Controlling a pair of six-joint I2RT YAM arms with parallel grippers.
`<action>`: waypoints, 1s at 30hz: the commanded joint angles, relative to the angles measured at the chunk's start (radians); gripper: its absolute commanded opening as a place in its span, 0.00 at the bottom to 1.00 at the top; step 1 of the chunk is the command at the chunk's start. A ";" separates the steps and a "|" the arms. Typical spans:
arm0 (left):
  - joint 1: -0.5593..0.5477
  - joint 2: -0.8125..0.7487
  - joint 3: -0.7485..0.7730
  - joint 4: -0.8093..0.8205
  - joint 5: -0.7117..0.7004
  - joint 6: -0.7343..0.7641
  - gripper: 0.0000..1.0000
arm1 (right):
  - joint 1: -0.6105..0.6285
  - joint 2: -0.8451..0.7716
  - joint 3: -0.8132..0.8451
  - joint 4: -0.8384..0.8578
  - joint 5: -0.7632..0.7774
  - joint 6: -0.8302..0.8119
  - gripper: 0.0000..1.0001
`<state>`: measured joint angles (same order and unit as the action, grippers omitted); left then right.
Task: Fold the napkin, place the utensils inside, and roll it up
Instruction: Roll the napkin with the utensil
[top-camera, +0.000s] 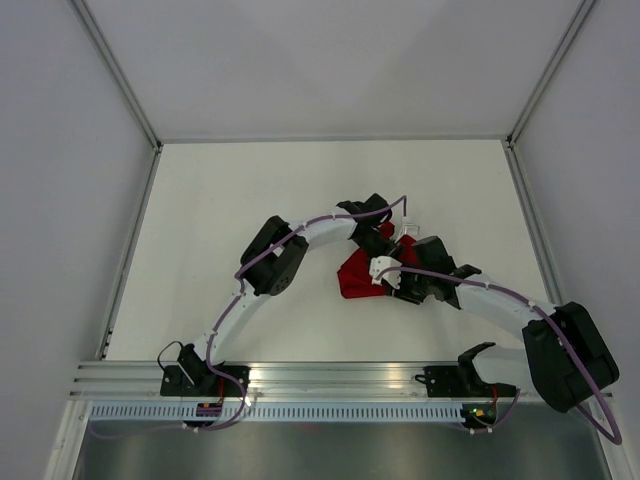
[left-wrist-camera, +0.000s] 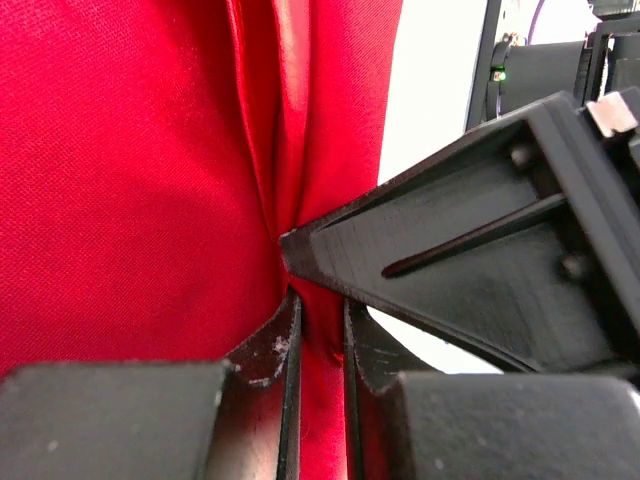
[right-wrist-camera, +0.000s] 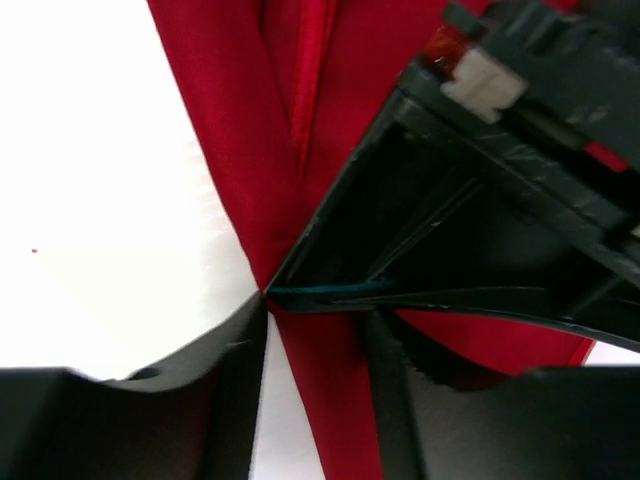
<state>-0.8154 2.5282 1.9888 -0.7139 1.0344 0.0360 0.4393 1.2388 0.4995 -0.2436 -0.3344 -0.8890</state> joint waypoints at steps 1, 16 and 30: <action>0.005 0.058 0.011 -0.047 -0.066 -0.025 0.03 | 0.013 0.031 0.031 -0.002 0.029 0.021 0.41; 0.050 -0.120 -0.082 0.143 -0.045 -0.218 0.45 | -0.056 0.209 0.206 -0.265 -0.144 -0.042 0.10; 0.182 -0.475 -0.462 0.540 -0.307 -0.461 0.48 | -0.171 0.507 0.473 -0.552 -0.308 -0.182 0.09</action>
<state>-0.6716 2.1971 1.6020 -0.3279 0.8047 -0.2909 0.3023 1.6844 0.9512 -0.6609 -0.6285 -1.0386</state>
